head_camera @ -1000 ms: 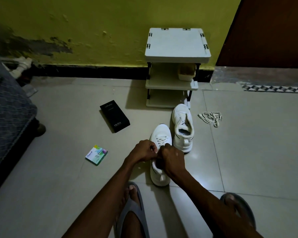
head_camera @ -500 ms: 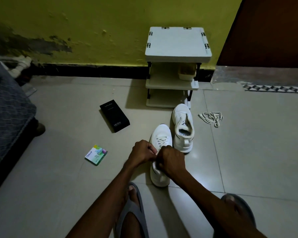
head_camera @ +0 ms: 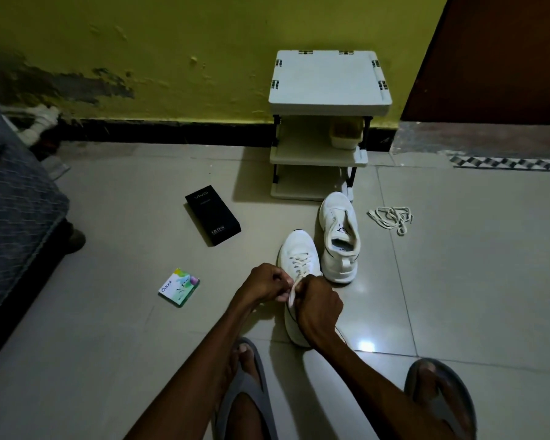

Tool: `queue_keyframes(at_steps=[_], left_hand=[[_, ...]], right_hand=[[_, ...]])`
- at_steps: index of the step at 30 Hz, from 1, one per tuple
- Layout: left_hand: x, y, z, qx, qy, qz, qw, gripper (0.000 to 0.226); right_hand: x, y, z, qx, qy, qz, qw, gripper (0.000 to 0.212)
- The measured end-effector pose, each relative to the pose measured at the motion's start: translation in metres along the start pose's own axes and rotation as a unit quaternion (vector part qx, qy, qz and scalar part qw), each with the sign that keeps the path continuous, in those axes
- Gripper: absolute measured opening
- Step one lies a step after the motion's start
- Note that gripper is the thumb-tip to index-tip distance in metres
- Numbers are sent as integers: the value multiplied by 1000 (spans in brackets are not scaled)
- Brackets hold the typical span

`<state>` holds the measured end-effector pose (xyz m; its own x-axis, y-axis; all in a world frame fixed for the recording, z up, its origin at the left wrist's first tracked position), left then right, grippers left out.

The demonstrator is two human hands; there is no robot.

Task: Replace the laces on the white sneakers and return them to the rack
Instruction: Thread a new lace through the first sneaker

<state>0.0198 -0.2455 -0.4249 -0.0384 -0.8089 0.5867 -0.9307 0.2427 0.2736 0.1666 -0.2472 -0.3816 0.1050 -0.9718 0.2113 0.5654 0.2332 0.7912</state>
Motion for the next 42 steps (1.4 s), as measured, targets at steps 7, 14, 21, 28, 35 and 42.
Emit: queue_keyframes(at_steps=[7, 14, 21, 28, 35, 42], left_hand=[[0, 2, -6, -35, -14, -66, 997, 13], [8, 59, -26, 170, -77, -152, 971, 15], [5, 36, -35, 558, -83, -44, 825, 24], [-4, -11, -26, -413, 64, 15, 908, 41], [17, 28, -50, 64, -50, -94, 992, 18], [16, 40, -43, 474, -128, -72, 868, 38]], right_hand=[[-5, 0, 0, 20, 41, 34, 998, 19], [-2, -2, -3, -1, 50, 31, 998, 21], [0, -2, 0, 11, 83, 6, 997, 18], [0, 1, -3, -6, 69, -18, 997, 17], [-2, 0, -20, -51, 32, -13, 998, 25], [-1, 1, -24, -110, 26, -18, 993, 51]])
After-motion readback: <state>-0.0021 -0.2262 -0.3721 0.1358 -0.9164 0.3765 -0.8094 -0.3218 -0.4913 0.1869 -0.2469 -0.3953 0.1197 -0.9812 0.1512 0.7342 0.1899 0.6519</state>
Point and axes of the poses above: each hand's wrist, its own x-axis away from the middle knuckle, its own y-axis out of the back of the hand, z = x × y, the point moved 10 cm from there along -x, towards the middle knuckle, and after that the axes turned 12 degrees about z, right-handed, at the moved point
